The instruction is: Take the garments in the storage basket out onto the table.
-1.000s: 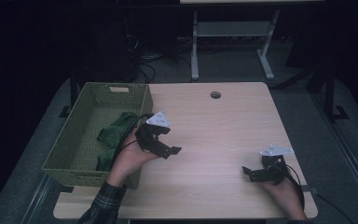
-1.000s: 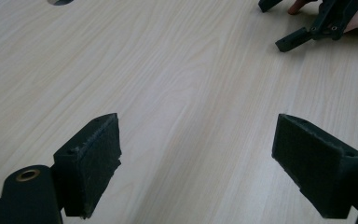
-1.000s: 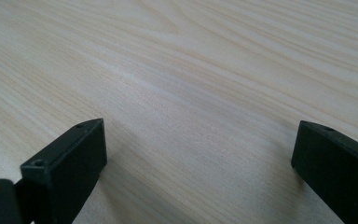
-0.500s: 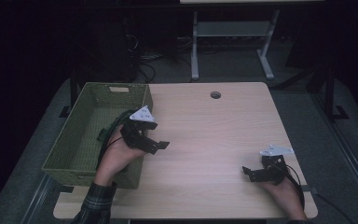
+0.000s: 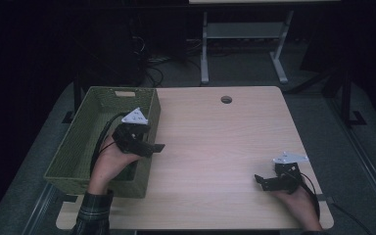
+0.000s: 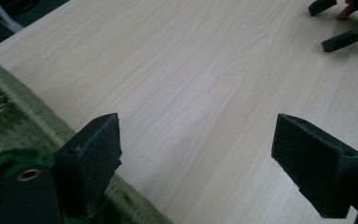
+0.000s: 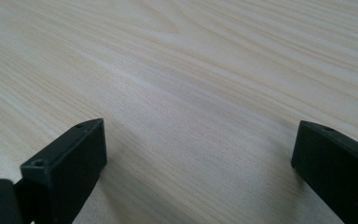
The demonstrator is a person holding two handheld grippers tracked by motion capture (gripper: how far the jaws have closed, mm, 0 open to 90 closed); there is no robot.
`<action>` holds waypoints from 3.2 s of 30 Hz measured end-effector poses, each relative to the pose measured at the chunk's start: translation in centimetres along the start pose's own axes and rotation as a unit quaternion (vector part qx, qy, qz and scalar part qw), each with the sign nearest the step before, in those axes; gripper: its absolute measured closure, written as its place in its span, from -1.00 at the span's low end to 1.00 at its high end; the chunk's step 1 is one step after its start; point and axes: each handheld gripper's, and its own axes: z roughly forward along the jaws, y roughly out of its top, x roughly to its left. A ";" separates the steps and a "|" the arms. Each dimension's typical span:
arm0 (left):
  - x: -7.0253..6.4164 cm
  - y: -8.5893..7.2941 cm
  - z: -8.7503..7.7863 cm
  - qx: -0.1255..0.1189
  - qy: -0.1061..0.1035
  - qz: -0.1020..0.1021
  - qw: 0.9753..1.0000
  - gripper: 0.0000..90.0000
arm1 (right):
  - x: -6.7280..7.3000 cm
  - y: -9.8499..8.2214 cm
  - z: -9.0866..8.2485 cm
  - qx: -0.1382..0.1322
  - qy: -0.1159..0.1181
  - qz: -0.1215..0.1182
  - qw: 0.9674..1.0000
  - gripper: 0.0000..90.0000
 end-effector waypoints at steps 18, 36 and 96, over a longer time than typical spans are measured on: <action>2.8 -2.3 -2.6 0.005 0.049 -0.030 0.998 -0.51 | 0.0 0.0 0.0 0.000 0.000 0.001 1.000 -0.94; 5.7 -5.1 -1.7 0.048 0.070 -0.050 0.995 -0.21 | 0.0 0.0 0.0 0.000 0.000 0.000 1.000 -0.94; 8.3 -9.0 -0.2 0.117 0.053 -0.135 0.982 0.81 | 0.0 0.0 0.0 -0.001 -0.001 0.000 1.000 -0.93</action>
